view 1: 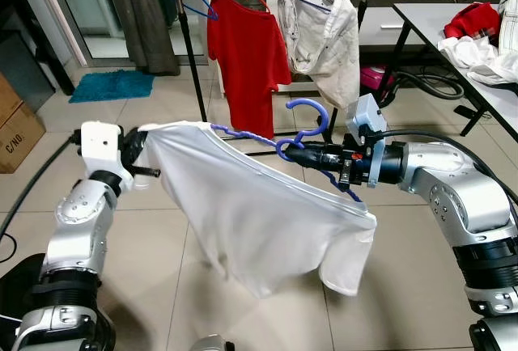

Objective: Hang hanger

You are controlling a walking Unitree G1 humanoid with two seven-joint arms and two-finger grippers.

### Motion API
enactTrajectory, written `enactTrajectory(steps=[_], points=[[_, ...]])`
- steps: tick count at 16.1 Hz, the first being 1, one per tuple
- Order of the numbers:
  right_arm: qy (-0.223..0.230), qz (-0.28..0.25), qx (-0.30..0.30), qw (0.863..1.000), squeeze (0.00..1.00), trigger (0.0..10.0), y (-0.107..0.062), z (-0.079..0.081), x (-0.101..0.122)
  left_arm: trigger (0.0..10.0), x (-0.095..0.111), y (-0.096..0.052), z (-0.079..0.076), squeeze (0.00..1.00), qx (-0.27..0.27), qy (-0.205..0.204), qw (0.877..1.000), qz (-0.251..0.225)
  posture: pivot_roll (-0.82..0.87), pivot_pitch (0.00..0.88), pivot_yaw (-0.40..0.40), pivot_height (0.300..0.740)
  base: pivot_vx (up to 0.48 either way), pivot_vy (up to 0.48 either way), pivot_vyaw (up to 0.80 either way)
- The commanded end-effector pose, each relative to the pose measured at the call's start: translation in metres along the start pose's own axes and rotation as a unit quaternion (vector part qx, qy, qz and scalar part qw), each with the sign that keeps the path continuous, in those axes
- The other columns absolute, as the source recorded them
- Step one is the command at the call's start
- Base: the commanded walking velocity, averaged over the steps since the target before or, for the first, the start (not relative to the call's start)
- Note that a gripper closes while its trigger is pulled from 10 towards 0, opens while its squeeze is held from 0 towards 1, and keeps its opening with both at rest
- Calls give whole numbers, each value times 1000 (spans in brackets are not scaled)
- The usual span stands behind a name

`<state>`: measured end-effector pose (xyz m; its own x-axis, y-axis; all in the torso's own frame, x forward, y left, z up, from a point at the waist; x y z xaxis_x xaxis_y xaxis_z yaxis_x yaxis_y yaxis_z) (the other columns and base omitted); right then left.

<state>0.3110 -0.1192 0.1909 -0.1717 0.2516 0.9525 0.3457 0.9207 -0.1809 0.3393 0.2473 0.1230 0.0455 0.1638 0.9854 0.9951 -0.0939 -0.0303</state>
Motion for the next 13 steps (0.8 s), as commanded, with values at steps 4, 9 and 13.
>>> enactTrajectory(steps=[4,9,13], points=[[-5,12,-8,1000,0,0,-3,-3,-3,10000,-9,-2,-26,1000,-69,-19,997,27,-54,0,80,740,0,0,0],[43,47,-124,990,0,0,-8,-16,-23,10000,-20,-25,-32,1000,-99,-66,992,51,-47,0,70,740,0,0,0],[79,51,-275,957,0,1608,-13,-20,-45,10000,-8,-36,-33,1000,-52,-46,997,36,-43,0,58,740,0,0,0]])
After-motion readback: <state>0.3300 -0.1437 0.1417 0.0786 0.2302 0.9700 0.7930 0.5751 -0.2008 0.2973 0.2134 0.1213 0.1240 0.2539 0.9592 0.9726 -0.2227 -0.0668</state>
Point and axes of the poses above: a point about 5 cm out from each wrist's last joint towards the gripper, its own y axis pointing out of the wrist towards the gripper, its own x axis along the axis of the wrist's last joint, z = x × y, the point moved 2 cm from there along y, pointing out of the wrist towards the gripper, and after that the axes turned 14 degrees about -y, right-handed, at the moved point
